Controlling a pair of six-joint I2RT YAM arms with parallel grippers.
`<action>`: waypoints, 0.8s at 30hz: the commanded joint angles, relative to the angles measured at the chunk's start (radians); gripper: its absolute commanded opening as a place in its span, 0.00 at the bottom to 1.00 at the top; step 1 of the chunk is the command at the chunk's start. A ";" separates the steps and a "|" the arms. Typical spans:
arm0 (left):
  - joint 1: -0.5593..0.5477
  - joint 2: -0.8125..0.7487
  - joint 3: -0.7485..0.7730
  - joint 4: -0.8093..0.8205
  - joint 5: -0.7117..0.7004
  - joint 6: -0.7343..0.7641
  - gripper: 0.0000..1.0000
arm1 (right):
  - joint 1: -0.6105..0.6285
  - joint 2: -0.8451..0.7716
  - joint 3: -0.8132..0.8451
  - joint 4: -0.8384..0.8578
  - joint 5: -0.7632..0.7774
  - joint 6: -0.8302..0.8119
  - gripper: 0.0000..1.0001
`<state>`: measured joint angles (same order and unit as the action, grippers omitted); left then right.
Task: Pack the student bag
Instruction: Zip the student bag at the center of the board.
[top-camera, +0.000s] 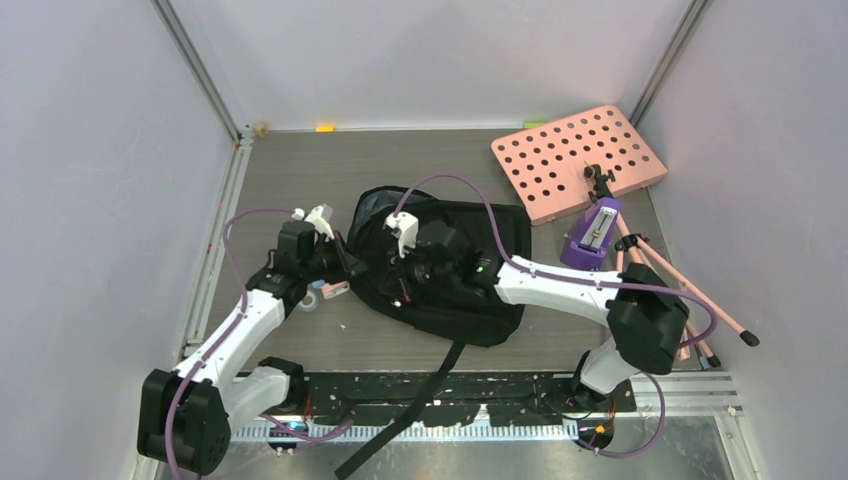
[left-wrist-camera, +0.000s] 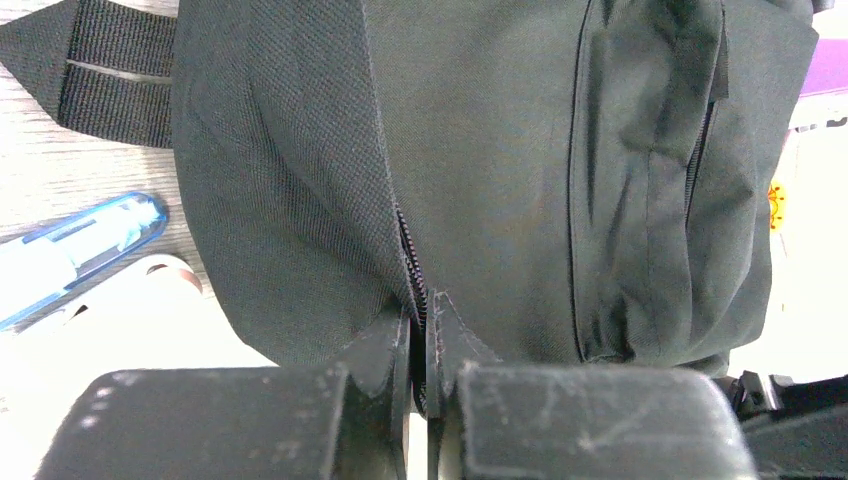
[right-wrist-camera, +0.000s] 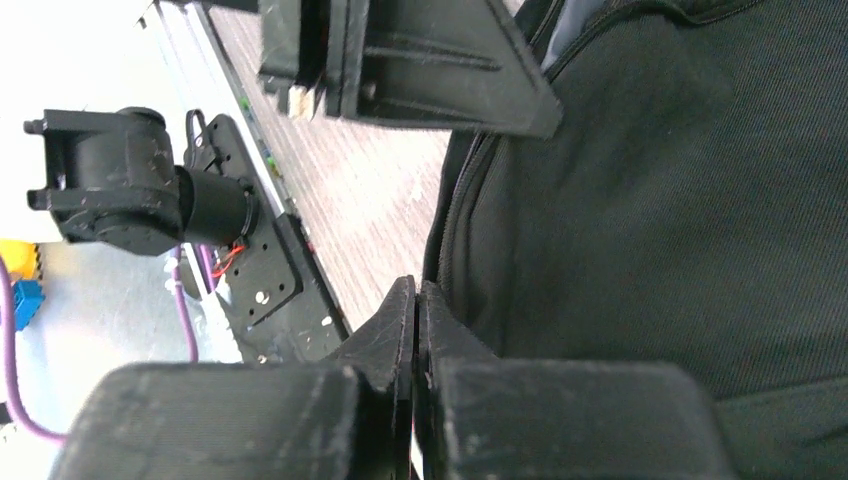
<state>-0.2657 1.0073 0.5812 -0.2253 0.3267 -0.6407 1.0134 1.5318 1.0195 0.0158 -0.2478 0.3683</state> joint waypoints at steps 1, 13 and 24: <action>0.005 -0.038 -0.017 0.078 0.051 0.010 0.00 | 0.017 0.043 0.079 0.142 0.068 -0.014 0.01; 0.005 -0.093 -0.079 0.132 0.075 -0.069 0.00 | 0.082 0.137 0.132 0.373 0.244 -0.091 0.01; 0.005 -0.094 -0.019 0.054 0.019 -0.015 0.05 | 0.186 0.102 0.133 0.279 0.245 -0.234 0.12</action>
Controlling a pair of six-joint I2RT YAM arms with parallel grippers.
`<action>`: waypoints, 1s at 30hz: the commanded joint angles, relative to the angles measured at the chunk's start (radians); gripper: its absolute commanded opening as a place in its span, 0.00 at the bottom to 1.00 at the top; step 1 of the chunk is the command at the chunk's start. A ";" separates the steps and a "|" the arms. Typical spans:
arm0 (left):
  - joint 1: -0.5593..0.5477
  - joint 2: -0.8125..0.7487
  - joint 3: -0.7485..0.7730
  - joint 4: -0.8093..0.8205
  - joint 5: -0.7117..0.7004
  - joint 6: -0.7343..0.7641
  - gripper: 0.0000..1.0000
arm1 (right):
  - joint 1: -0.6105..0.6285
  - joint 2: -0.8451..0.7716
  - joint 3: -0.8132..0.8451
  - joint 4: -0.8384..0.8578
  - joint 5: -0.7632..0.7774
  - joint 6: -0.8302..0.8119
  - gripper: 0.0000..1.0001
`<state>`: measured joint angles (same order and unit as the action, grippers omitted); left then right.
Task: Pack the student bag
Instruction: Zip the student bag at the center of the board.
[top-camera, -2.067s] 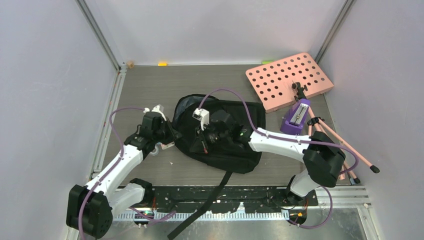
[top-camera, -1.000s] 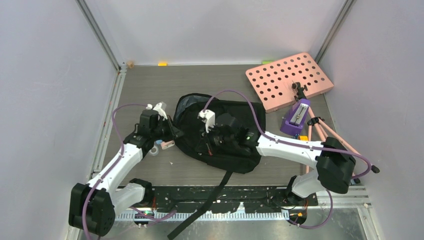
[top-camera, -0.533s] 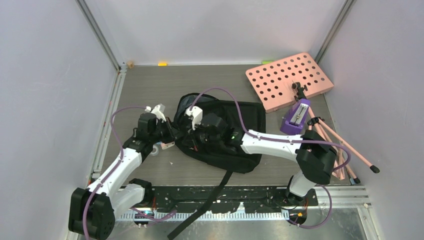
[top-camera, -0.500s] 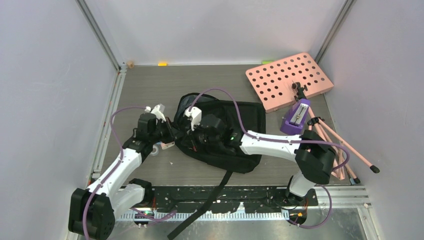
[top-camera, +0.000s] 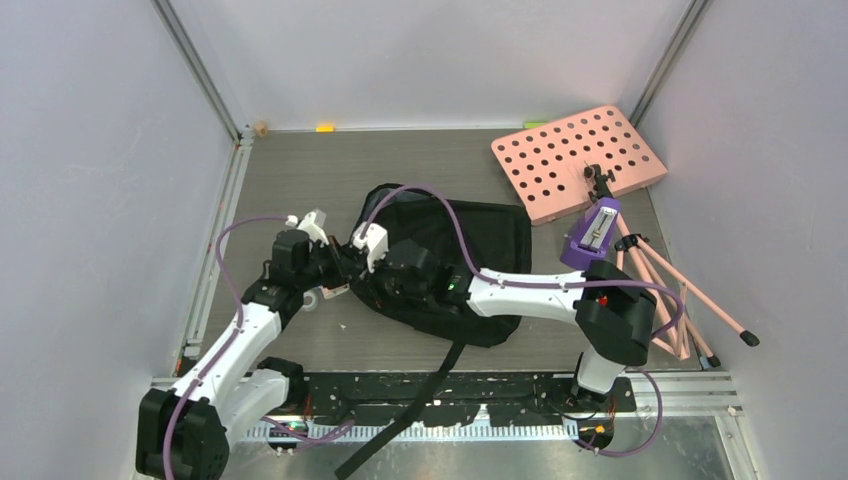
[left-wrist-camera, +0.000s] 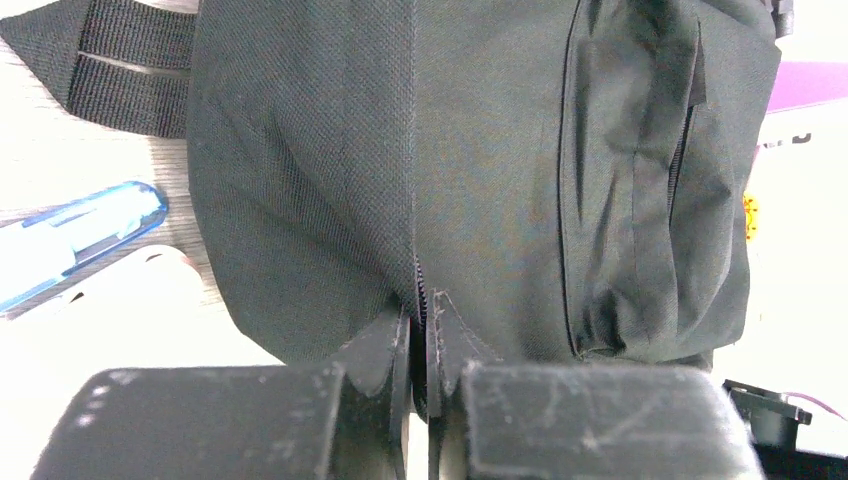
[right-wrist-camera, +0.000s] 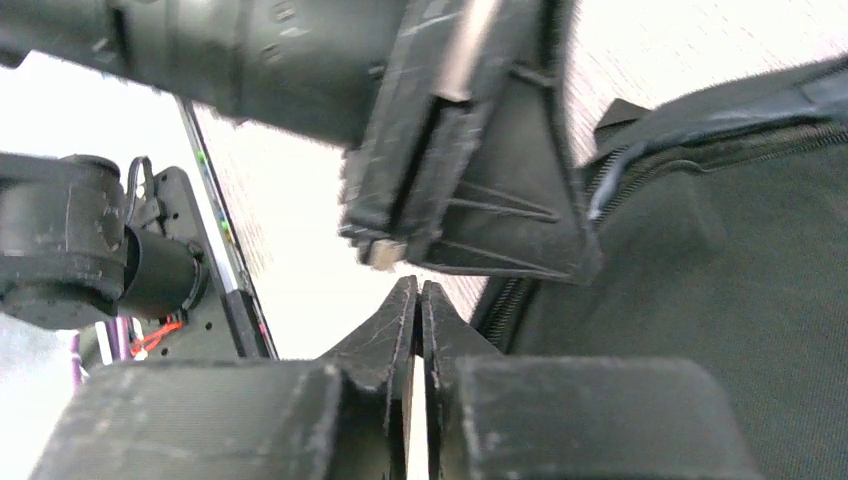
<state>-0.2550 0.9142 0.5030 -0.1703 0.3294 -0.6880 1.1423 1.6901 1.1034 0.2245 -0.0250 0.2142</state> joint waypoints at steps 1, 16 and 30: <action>-0.006 0.002 0.071 -0.015 0.013 0.050 0.10 | 0.062 -0.061 0.047 0.056 0.022 -0.087 0.27; -0.006 -0.231 0.186 -0.275 -0.067 0.197 0.74 | 0.076 -0.304 0.001 -0.182 0.190 -0.075 0.71; -0.007 -0.284 0.036 -0.189 0.070 0.006 0.65 | -0.064 -0.367 -0.157 -0.184 0.124 0.031 0.72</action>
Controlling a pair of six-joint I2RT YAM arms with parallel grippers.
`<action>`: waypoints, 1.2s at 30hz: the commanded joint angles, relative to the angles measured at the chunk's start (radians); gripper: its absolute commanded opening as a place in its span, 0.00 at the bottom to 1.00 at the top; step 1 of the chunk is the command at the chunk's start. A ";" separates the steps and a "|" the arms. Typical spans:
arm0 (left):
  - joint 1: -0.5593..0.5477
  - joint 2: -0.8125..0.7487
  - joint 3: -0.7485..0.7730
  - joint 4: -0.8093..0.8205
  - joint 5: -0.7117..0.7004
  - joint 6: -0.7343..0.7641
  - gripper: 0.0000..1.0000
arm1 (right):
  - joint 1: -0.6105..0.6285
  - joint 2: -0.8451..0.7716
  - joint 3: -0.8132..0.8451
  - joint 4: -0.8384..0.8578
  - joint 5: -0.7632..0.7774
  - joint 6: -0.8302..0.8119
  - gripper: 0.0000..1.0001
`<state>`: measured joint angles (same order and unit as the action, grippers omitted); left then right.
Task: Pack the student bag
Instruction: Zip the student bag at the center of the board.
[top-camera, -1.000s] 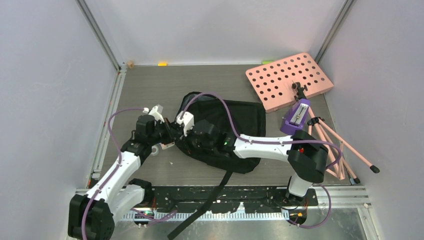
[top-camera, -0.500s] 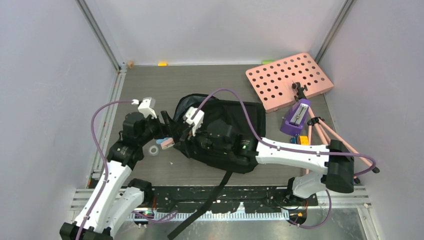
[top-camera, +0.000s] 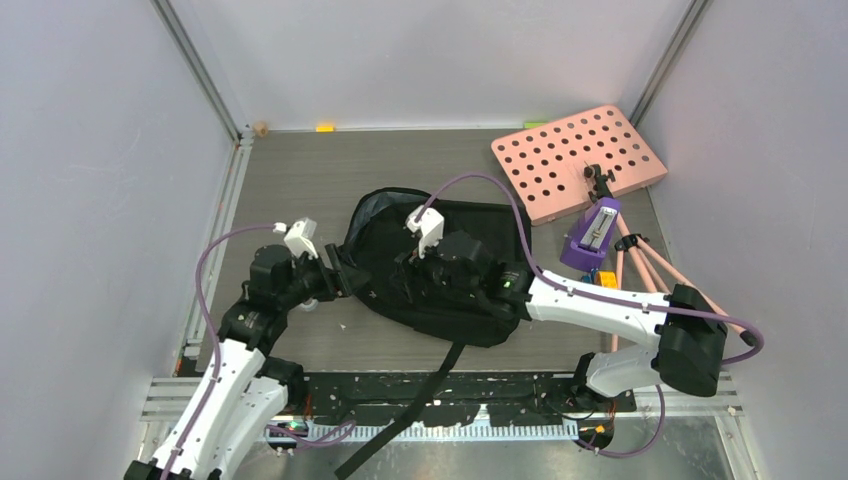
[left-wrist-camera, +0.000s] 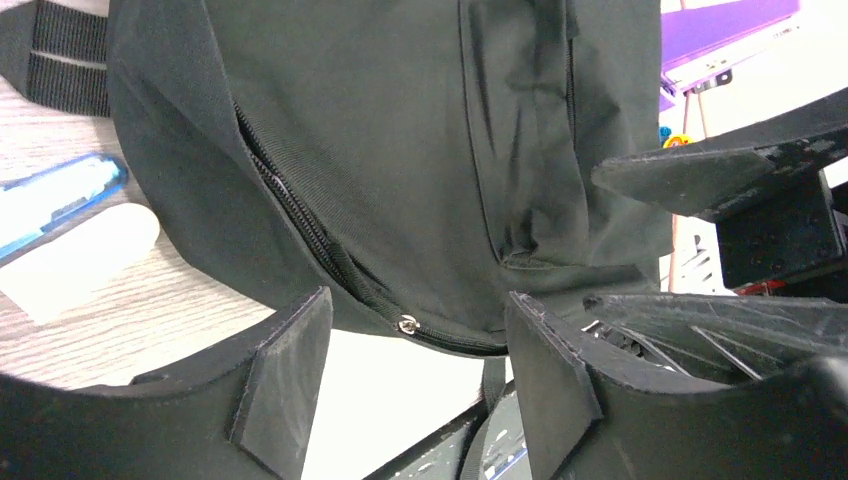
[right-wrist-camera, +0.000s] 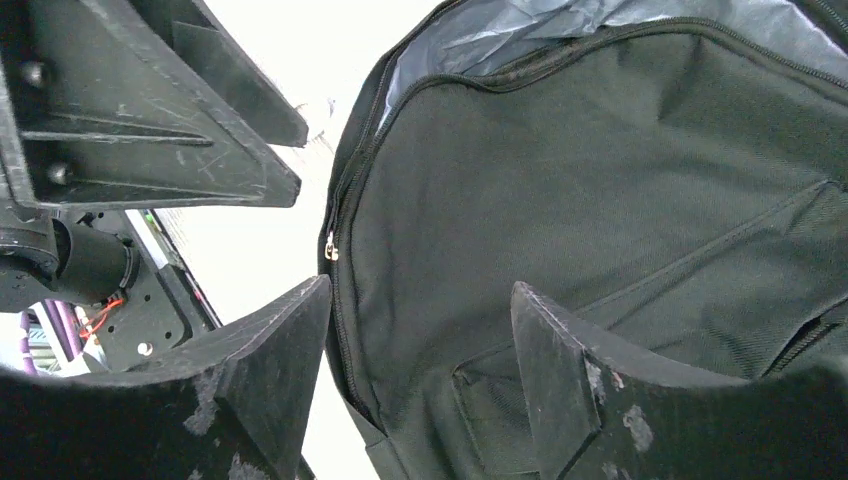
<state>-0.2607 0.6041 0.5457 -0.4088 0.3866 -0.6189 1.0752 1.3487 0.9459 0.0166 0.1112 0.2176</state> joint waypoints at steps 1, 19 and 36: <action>-0.003 0.039 -0.004 0.050 0.004 -0.070 0.62 | 0.003 -0.018 0.000 0.022 -0.013 0.031 0.72; -0.003 0.011 0.057 -0.157 -0.371 -0.150 0.57 | 0.045 0.290 0.270 -0.080 0.009 0.281 0.48; -0.002 -0.003 0.045 -0.150 -0.371 -0.147 0.54 | 0.061 0.425 0.397 -0.142 0.048 0.268 0.27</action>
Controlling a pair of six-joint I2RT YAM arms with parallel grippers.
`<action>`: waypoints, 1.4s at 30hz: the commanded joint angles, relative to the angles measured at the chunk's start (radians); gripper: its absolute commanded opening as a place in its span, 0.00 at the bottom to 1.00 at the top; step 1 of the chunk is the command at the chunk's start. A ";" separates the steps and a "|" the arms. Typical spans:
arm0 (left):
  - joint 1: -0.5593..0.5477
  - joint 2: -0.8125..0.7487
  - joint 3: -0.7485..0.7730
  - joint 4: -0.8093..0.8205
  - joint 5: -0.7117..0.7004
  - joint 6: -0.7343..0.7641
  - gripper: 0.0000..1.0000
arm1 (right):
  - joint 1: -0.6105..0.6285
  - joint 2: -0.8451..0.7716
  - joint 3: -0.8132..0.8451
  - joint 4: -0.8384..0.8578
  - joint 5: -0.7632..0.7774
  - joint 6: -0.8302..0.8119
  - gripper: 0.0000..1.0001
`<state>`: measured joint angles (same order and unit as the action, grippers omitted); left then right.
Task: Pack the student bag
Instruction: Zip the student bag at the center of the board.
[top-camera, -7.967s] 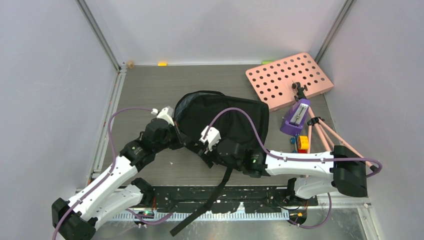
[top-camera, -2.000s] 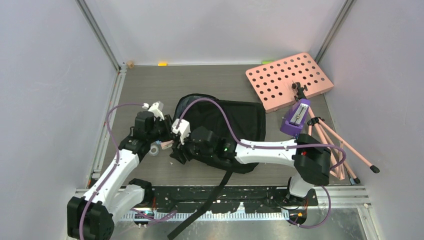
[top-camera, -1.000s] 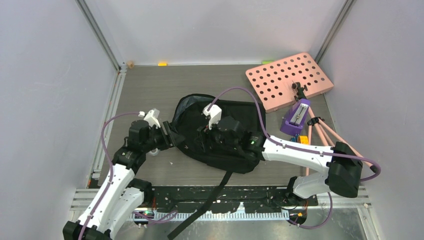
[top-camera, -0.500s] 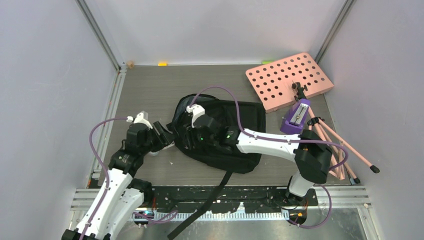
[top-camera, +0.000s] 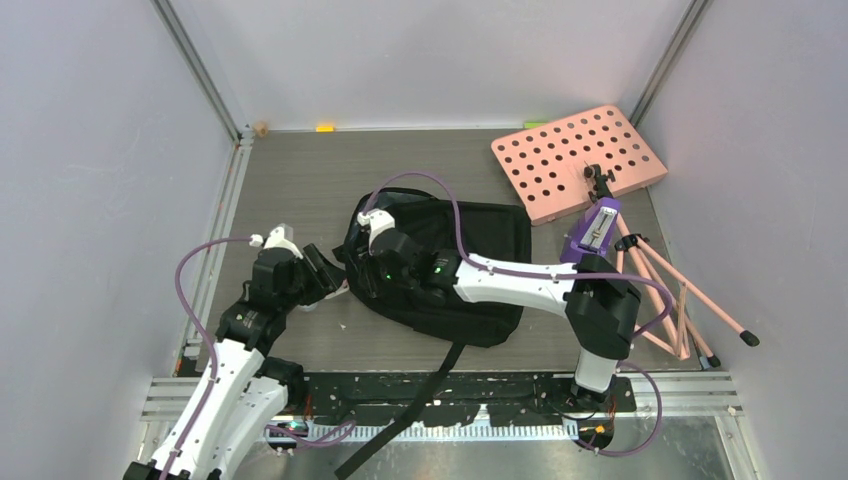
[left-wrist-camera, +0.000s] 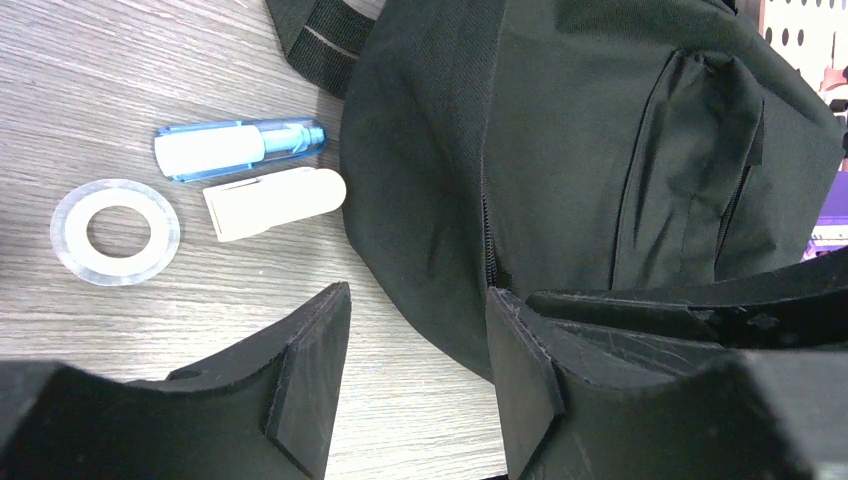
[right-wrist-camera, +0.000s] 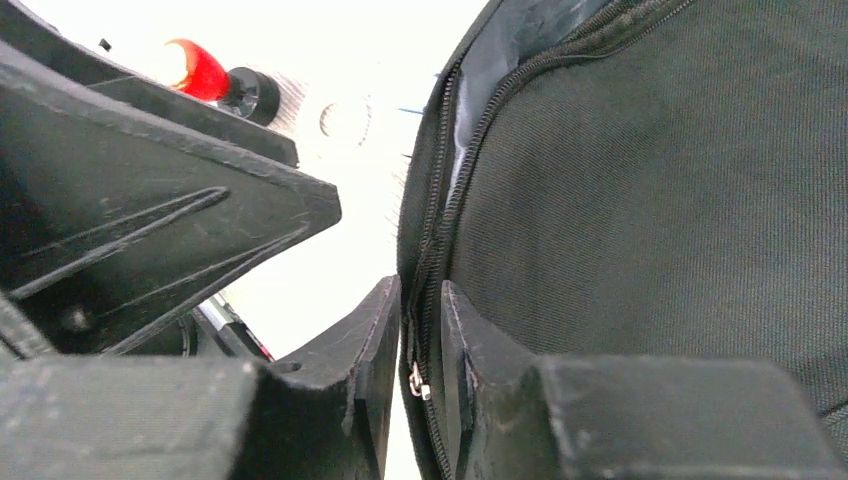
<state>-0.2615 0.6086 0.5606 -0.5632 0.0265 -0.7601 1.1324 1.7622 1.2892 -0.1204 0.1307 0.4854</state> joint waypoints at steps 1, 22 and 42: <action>-0.001 -0.007 0.030 0.005 -0.012 -0.004 0.54 | 0.004 0.015 0.055 -0.009 0.027 0.000 0.25; -0.001 -0.018 0.022 0.003 0.003 0.004 0.53 | 0.027 0.070 0.104 -0.040 0.023 -0.038 0.07; -0.001 -0.119 -0.031 0.192 0.265 -0.061 0.48 | 0.026 -0.184 -0.259 0.436 -0.105 -0.062 0.00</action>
<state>-0.2615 0.5098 0.5426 -0.4511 0.2306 -0.7975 1.1545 1.6264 1.0523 0.1658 0.0574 0.4393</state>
